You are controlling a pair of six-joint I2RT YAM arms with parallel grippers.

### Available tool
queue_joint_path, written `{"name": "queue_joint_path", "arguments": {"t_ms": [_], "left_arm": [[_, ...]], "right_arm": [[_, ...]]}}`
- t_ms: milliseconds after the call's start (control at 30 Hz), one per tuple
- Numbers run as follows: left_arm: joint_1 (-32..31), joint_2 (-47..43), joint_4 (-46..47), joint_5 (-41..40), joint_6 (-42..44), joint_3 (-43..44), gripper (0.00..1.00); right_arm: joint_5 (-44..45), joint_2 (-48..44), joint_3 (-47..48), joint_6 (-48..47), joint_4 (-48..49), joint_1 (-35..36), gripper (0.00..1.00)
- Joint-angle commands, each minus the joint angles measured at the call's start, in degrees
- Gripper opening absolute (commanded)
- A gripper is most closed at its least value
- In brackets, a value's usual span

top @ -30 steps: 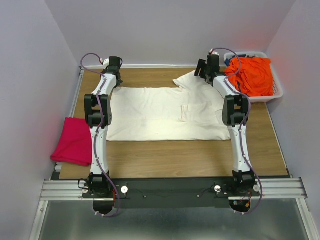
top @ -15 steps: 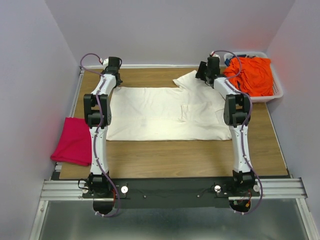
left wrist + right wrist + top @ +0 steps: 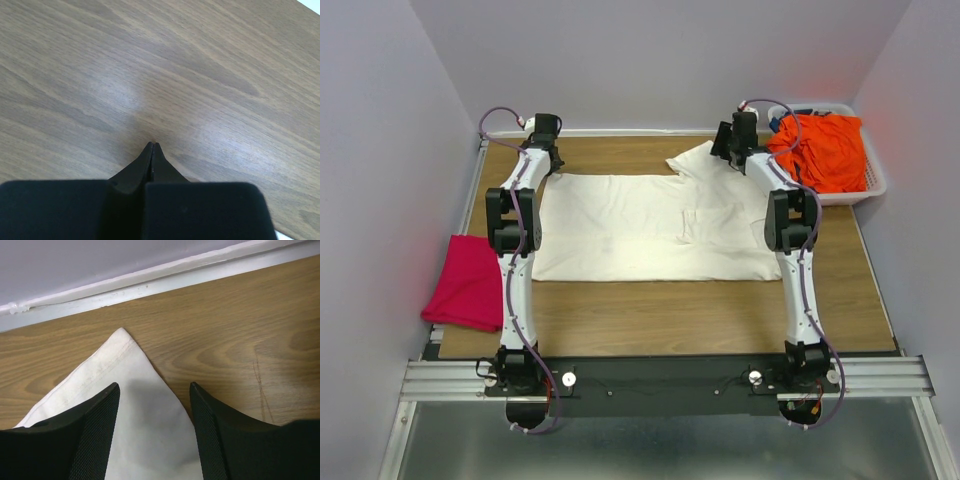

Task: Fold and stack the t-shirts
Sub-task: Fold the tshirt

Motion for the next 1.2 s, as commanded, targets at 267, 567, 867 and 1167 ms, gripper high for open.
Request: {"name": "queue_joint_path", "arguments": {"t_ms": [267, 567, 867, 1167], "left_arm": [[0.58, -1.60, -0.23, 2.36, 0.47, -0.87, 0.00], [0.58, -1.69, -0.06, 3.23, 0.21, -0.70, 0.00], [0.58, -3.62, 1.52, 3.15, 0.21, -2.10, 0.00], [0.58, -7.31, 6.44, 3.50, -0.05, -5.70, 0.00]], "right_arm": [[-1.11, 2.82, -2.51, -0.15, -3.69, 3.53, 0.49], [3.11, 1.32, -3.84, 0.03, -3.86, 3.53, 0.23], [6.79, -0.26, -2.43, -1.91, -3.86, 3.53, 0.00], [9.61, -2.37, 2.40, -2.61, -3.78, 3.09, 0.00]]}}
